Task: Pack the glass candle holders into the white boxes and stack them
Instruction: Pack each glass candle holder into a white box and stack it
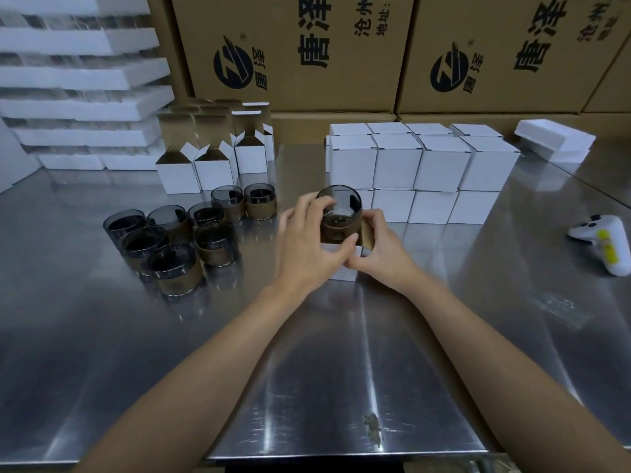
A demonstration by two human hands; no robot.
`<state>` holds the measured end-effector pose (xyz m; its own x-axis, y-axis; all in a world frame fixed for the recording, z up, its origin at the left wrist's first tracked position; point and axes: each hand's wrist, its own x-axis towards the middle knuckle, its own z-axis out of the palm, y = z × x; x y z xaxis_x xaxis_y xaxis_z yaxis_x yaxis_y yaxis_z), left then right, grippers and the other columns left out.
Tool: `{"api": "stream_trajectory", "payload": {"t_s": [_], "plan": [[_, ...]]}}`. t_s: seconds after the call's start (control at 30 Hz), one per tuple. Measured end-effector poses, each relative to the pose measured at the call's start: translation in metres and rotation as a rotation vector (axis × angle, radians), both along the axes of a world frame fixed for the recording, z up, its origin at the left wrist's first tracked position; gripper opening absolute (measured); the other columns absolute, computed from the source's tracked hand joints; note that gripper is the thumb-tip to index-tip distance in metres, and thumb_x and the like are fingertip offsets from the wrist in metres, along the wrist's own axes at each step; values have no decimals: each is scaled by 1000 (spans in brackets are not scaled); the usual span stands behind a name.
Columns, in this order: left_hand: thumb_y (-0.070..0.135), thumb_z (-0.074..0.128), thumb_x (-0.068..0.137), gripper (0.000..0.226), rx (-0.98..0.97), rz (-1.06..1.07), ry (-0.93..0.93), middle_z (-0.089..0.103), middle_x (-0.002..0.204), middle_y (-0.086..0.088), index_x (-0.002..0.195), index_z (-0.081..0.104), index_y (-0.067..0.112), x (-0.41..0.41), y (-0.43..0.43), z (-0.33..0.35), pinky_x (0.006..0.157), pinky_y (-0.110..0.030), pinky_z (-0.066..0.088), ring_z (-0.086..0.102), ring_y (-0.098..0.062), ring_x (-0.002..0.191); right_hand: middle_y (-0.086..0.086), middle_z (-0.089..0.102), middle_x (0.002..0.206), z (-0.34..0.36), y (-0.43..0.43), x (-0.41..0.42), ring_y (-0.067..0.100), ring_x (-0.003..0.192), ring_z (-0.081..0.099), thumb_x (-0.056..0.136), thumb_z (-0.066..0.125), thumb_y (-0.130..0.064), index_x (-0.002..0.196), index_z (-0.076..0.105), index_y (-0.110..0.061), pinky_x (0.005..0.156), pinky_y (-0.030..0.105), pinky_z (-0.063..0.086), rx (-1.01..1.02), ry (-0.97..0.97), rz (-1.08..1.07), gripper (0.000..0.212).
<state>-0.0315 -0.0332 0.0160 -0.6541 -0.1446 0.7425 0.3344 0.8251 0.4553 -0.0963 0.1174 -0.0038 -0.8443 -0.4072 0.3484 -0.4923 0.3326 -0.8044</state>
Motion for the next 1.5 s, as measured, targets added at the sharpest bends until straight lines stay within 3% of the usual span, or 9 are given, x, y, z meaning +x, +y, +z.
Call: {"api": "stream_trajectory", "payload": {"t_s": [0.27, 0.57, 0.9, 0.97, 1.13, 1.27, 1.33, 1.4, 1.5], "plan": [[51, 47, 87, 42, -249, 67, -96, 58, 106, 1, 105, 59, 14, -1, -4, -1, 106, -34, 29, 54, -18, 101, -18, 61, 100, 1, -1, 2, -9, 90, 58, 62, 72, -48, 103, 39, -46, 70, 4, 42, -3, 2, -18, 53], [48, 41, 91, 43, -384, 116, -118, 64, 91, -2, 88, 61, 10, -1, -4, 2, 115, -41, 26, 59, -19, 96, -19, 57, 100, 1, -1, 4, -9, 88, 56, 62, 70, -51, 114, 37, -32, 70, 5, 41, 7, 23, -12, 65], [48, 28, 94, 53, -435, 133, -158, 64, 115, 0, 92, 67, 12, -3, -2, 0, 99, -35, 32, 52, -19, 113, -18, 55, 104, 1, -1, 3, -13, 92, 53, 61, 71, -57, 120, 34, -34, 72, 2, 39, 19, -11, -12, 73], [44, 30, 94, 48, -305, 65, -126, 62, 120, 1, 98, 66, 12, -4, -4, -3, 100, -32, 30, 51, -17, 116, -19, 55, 107, 1, 0, 2, -13, 95, 53, 61, 73, -59, 121, 35, -34, 74, 2, 39, 15, -25, -8, 75], [19, 31, 100, 30, 542, -85, 91, 56, 122, -4, 118, 54, 9, -4, -7, -7, 101, -25, 39, 52, -14, 116, -14, 38, 136, 0, 3, -3, -15, 119, 41, 66, 83, -48, 132, 32, -39, 88, 1, 35, -31, -143, 44, 85], [14, 28, 104, 24, 1114, -101, -62, 58, 113, -10, 107, 51, 11, -15, -15, -3, 86, -24, 48, 58, -21, 108, -4, 29, 139, -2, 7, -15, 8, 124, 41, 70, 85, -29, 141, 13, -26, 88, 4, 35, -82, -292, 9, 101], [12, 30, 103, 25, 1161, -98, -246, 63, 104, -7, 103, 55, 12, -20, -19, -7, 79, -26, 51, 61, -25, 104, -9, 35, 133, -1, 8, -18, 1, 114, 46, 70, 85, -32, 142, 11, -23, 89, 10, 34, -59, -330, -4, 103], [16, 32, 103, 27, 954, -92, -433, 66, 104, -6, 102, 58, 20, -22, -19, -13, 83, -33, 52, 62, -25, 103, -15, 43, 125, -2, 10, -18, -10, 104, 48, 70, 85, -32, 144, 14, -23, 82, 6, 38, -60, -346, -2, 103], [29, 31, 103, 22, 758, -115, -502, 62, 98, 13, 100, 52, 36, -21, -14, -15, 77, -21, 42, 57, -13, 99, -22, 49, 118, -2, 12, -16, -21, 94, 53, 69, 87, -30, 142, 26, -25, 73, -2, 40, -87, -321, -2, 96]]}}
